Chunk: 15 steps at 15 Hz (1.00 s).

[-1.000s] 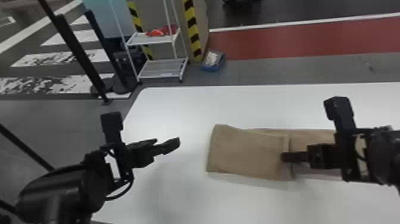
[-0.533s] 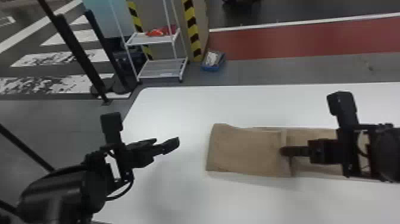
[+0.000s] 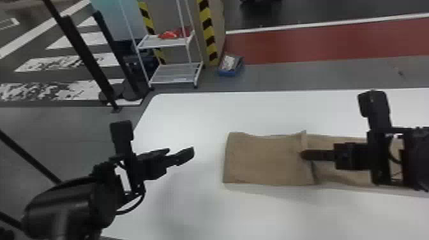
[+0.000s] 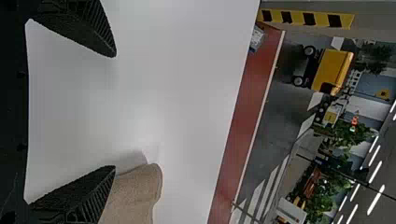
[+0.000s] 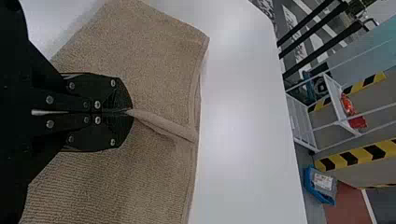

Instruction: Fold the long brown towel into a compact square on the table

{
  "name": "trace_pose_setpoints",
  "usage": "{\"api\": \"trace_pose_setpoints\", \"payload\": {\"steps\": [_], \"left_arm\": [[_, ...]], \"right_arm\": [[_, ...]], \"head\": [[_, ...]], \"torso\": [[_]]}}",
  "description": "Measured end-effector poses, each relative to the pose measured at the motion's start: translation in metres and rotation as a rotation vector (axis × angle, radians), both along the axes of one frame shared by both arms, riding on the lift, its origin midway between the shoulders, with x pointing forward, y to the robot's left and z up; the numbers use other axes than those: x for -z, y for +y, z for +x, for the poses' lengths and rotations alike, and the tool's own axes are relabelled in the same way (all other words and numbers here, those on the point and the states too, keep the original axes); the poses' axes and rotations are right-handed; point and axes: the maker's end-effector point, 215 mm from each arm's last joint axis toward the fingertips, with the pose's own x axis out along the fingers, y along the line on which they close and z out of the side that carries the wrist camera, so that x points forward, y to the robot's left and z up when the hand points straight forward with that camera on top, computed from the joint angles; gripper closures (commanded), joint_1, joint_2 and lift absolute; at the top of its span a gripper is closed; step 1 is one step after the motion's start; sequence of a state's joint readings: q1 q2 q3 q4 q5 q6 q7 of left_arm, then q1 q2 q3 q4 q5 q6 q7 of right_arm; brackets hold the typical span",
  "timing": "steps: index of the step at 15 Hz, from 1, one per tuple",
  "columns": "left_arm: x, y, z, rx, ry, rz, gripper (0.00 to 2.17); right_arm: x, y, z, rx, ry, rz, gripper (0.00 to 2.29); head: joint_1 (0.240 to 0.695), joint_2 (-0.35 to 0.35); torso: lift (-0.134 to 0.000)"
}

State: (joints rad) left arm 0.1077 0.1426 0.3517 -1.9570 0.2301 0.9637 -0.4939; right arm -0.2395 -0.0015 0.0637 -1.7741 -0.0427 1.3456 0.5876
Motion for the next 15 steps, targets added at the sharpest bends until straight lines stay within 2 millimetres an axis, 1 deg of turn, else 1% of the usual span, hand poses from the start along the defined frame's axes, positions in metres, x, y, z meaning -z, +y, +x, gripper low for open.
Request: {"api": "trace_pose_setpoints", "payload": {"steps": [1, 2, 6, 7, 8, 9, 14, 15], "left_arm": [[0.001, -0.001, -0.001, 0.001, 0.002, 0.000, 0.02], [0.001, -0.001, -0.001, 0.002, 0.003, 0.000, 0.02], [0.002, -0.003, 0.000, 0.006, 0.004, 0.001, 0.02], [0.002, -0.004, 0.000, 0.006, 0.004, 0.002, 0.02], [0.003, -0.004, 0.000, 0.006, 0.005, 0.001, 0.02], [0.003, -0.004, 0.001, 0.006, 0.005, 0.001, 0.02], [0.004, -0.002, 0.000, 0.005, 0.008, 0.002, 0.02], [0.004, -0.002, 0.000, 0.005, 0.008, 0.001, 0.02]], "right_arm": [[0.003, -0.001, -0.001, 0.001, 0.005, -0.004, 1.13], [0.007, -0.001, -0.002, 0.002, 0.013, -0.008, 1.01], [0.016, -0.002, -0.004, 0.003, 0.026, -0.017, 1.01], [0.016, -0.002, -0.003, 0.003, 0.027, -0.017, 1.00], [0.017, -0.002, -0.002, 0.003, 0.026, -0.017, 0.93], [0.017, -0.002, -0.001, 0.003, 0.025, -0.018, 0.92], [0.017, 0.000, 0.002, -0.001, 0.023, -0.022, 0.92], [0.017, 0.000, 0.002, -0.002, 0.025, -0.023, 0.85]], "head": [[0.695, 0.260], [0.695, 0.260], [0.695, 0.256], [0.695, 0.256], [0.695, 0.255], [0.695, 0.255], [0.695, 0.257], [0.695, 0.258]], "torso": [[-0.123], [-0.123], [-0.123], [-0.123], [-0.123], [-0.123], [-0.123], [-0.123]]}}
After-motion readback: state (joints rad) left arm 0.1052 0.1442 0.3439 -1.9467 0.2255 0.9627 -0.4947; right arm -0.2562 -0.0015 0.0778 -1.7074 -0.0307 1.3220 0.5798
